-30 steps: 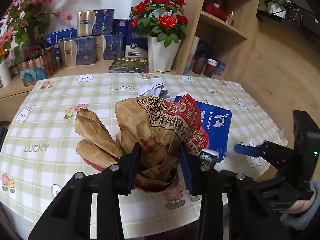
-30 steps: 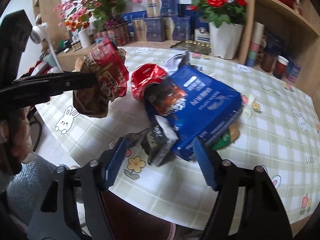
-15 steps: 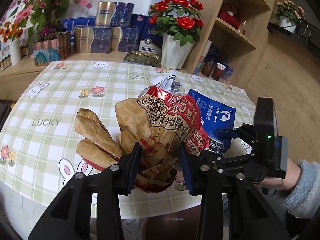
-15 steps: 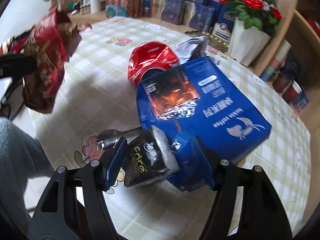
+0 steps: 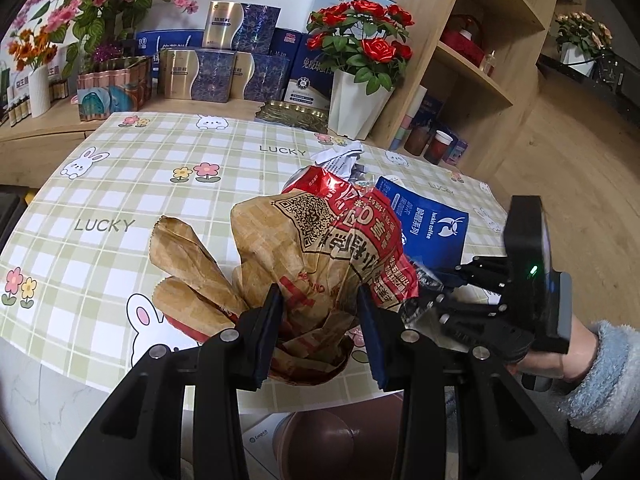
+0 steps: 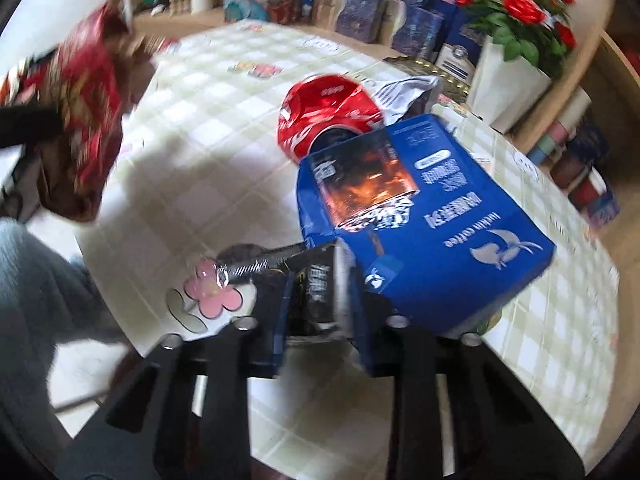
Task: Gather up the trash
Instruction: 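Carry the paper bag with the left tool and drop it into the brown bin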
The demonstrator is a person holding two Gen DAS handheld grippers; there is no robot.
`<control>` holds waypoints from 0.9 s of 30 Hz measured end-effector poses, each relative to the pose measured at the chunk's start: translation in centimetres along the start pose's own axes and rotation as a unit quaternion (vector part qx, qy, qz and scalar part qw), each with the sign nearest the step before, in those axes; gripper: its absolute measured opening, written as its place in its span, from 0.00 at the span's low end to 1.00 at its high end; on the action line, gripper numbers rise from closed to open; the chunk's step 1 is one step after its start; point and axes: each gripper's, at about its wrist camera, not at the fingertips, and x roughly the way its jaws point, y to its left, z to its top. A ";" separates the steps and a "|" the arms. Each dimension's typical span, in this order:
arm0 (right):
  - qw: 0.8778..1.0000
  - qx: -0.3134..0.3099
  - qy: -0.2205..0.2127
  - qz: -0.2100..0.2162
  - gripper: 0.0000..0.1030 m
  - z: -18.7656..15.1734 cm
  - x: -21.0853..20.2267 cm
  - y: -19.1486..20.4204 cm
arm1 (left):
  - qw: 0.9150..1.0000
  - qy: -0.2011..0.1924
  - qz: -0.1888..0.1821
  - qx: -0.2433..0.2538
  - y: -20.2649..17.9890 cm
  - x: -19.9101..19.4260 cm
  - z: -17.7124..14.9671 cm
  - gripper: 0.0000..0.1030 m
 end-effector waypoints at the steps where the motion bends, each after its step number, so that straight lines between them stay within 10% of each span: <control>1: 1.000 0.008 -0.006 0.002 0.24 0.0 -0.4 -0.2 | 1.000 -0.001 0.000 0.001 0.0 -0.1 -0.1 0.36; 27: 0.977 0.144 -0.156 0.030 0.16 -6.2 -15.0 -0.9 | 0.995 0.018 -0.064 0.074 -6.7 -5.1 -5.3 0.36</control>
